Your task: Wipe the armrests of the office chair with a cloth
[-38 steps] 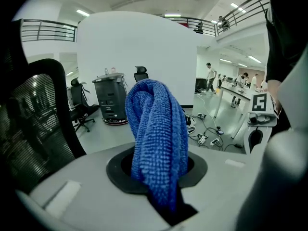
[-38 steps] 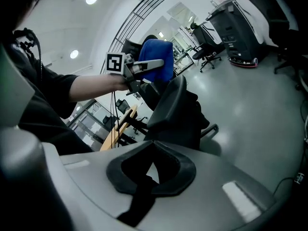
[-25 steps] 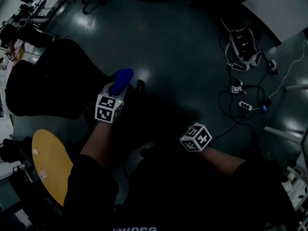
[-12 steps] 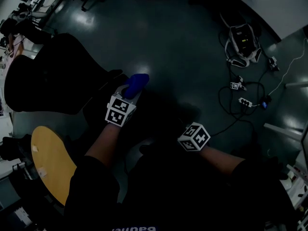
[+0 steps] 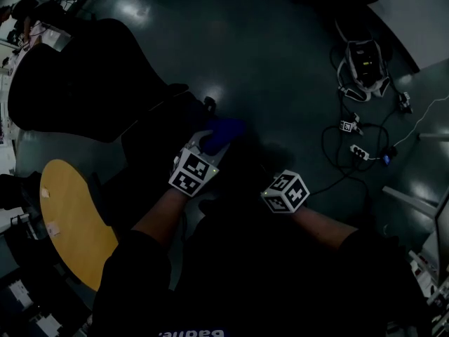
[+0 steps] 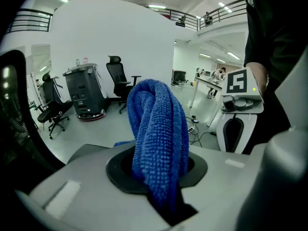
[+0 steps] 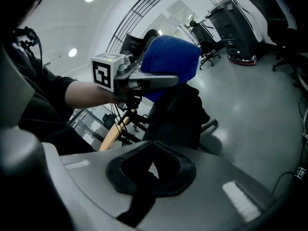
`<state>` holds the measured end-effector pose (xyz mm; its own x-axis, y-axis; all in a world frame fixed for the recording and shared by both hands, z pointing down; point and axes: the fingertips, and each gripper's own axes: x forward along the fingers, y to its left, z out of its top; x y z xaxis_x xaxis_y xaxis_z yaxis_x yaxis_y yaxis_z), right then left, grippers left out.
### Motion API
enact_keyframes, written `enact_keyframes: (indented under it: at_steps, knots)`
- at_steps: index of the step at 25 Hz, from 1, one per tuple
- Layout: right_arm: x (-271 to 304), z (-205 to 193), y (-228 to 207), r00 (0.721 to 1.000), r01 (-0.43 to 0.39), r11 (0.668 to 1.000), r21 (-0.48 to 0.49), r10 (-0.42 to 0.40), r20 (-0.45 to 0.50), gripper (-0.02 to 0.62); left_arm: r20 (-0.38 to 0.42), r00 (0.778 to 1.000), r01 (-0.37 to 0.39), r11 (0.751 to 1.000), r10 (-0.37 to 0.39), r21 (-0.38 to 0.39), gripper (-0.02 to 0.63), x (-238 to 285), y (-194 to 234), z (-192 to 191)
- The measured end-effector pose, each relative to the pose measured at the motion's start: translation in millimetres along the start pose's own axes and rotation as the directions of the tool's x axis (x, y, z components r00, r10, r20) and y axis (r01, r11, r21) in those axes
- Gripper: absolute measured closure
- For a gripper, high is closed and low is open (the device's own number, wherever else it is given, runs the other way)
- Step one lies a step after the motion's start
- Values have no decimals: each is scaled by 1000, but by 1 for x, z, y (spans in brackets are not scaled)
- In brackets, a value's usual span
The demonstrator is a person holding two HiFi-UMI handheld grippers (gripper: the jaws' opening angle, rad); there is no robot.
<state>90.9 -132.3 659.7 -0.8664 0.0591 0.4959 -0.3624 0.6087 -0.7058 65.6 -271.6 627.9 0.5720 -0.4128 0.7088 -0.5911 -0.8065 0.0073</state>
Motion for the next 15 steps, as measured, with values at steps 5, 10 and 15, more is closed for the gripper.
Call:
enact_keyframes:
  at_steps: [5, 10, 15]
  knots:
    - [0, 0, 3, 1000, -19, 1000, -13, 19, -10, 591, -17, 999, 46, 999, -46, 3, 495, -3, -38, -6]
    - [-2, 3, 6, 999, -28, 999, -30, 28, -25, 591, -36, 997, 72, 997, -72, -14, 495, -16, -69, -17]
    - [3, 3, 8, 997, -51, 997, -59, 48, -52, 591, 13, 998, 62, 996, -62, -69, 496, -29, -81, -22]
